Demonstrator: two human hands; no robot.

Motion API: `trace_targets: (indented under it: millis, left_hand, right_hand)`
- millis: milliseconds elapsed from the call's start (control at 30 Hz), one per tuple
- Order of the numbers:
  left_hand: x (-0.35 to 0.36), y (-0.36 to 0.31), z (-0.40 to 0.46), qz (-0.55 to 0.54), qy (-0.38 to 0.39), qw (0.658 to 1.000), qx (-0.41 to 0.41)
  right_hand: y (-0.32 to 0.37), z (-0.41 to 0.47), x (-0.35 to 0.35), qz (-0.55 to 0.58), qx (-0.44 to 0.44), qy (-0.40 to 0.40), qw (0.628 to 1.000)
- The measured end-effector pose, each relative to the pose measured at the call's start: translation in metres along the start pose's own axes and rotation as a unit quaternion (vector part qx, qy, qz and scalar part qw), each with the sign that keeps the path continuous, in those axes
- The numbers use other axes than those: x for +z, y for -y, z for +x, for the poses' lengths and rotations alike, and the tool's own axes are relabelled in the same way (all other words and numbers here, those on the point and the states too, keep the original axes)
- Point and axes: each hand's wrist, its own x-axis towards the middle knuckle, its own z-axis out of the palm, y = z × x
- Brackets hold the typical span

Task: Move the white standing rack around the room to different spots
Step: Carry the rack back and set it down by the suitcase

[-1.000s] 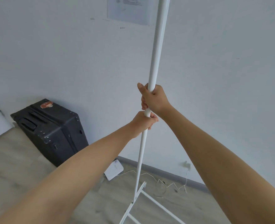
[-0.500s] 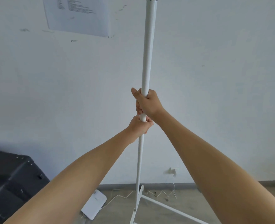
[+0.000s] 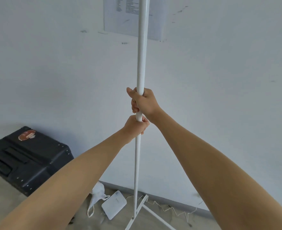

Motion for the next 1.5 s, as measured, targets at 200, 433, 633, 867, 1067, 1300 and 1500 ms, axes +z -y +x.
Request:
trace_targets:
  millis: [200,433,633,867,1067,1300,1500]
  left_hand:
    - [-0.045,0.021,0.01,0.006,-0.035,0.999,-0.016]
    - [-0.062,0.029,0.025,0.004,-0.034,0.999,-0.006]
    - [-0.067,0.025,0.025,0.06,-0.016,0.998,-0.001]
    - [-0.075,0.036,0.027,0.084,0.009,0.996,-0.007]
    - [-0.069,0.059,0.019,0.001,0.011,1.0,-0.029]
    - [-0.07,0.073,-0.013,-0.021,-0.025,0.999,-0.017]
    - [-0.074,0.078,-0.037,-0.007,-0.043,0.999,-0.02]
  right_hand:
    - [-0.003,0.013,0.045,0.01,0.005,0.042,0.999]
    - [-0.006,0.024,0.058,-0.021,0.017,0.026,0.999]
    - [-0.004,0.02,0.059,0.036,0.019,0.022,0.999]
    - [-0.009,0.016,0.072,0.0,0.02,0.009,1.0]
    - [-0.017,0.004,0.078,-0.035,0.018,-0.001,0.999]
    - [-0.013,-0.018,0.093,0.008,0.028,0.044,0.999]
    - [-0.009,-0.033,0.1,0.055,0.045,0.07,0.995]
